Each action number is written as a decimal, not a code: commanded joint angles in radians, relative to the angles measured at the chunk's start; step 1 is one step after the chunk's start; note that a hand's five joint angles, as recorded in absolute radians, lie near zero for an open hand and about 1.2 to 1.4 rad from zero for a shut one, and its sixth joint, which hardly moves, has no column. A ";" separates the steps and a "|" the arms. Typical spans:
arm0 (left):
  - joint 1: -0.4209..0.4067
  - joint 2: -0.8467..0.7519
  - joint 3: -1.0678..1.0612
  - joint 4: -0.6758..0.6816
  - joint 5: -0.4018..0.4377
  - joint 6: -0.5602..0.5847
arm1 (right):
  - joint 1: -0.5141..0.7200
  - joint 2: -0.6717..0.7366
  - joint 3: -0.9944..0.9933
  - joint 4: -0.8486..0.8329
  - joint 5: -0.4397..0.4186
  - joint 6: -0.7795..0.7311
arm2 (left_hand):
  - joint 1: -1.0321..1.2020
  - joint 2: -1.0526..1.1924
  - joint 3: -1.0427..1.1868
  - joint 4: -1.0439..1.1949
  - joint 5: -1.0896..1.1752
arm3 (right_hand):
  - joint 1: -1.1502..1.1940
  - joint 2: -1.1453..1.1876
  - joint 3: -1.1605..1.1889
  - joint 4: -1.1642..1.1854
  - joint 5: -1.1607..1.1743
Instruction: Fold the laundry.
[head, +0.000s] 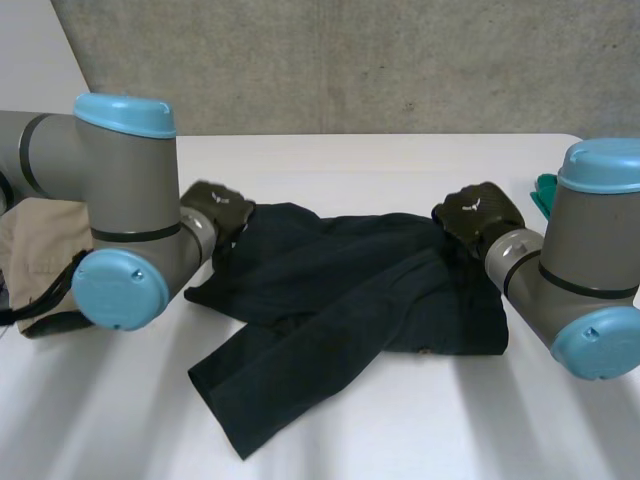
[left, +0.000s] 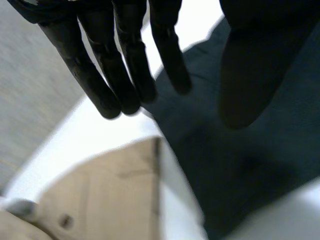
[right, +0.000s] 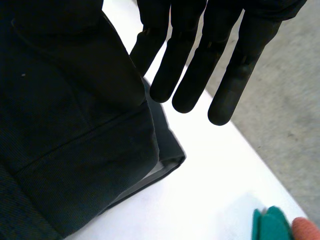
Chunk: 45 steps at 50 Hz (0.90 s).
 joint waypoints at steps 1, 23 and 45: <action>-0.034 0.197 -0.188 -0.191 0.040 -0.300 | 0.003 -0.034 0.055 0.035 -0.015 -0.002 | -0.236 -0.276 -0.298 -0.295 -0.148 | 0.290 0.227 0.206 0.201 0.192; -0.127 0.228 -0.535 -0.086 0.109 -0.400 | -0.015 -0.119 0.141 0.034 -0.029 0.004 | -0.260 -0.300 -0.322 -0.319 -0.172 | 0.290 0.227 0.206 0.201 0.192; -0.291 0.132 -0.494 -0.014 -0.070 -0.416 | -0.056 -0.114 0.145 0.034 -0.024 0.014 | 0.685 0.645 0.623 0.626 0.773 | 0.290 0.227 0.206 0.201 0.192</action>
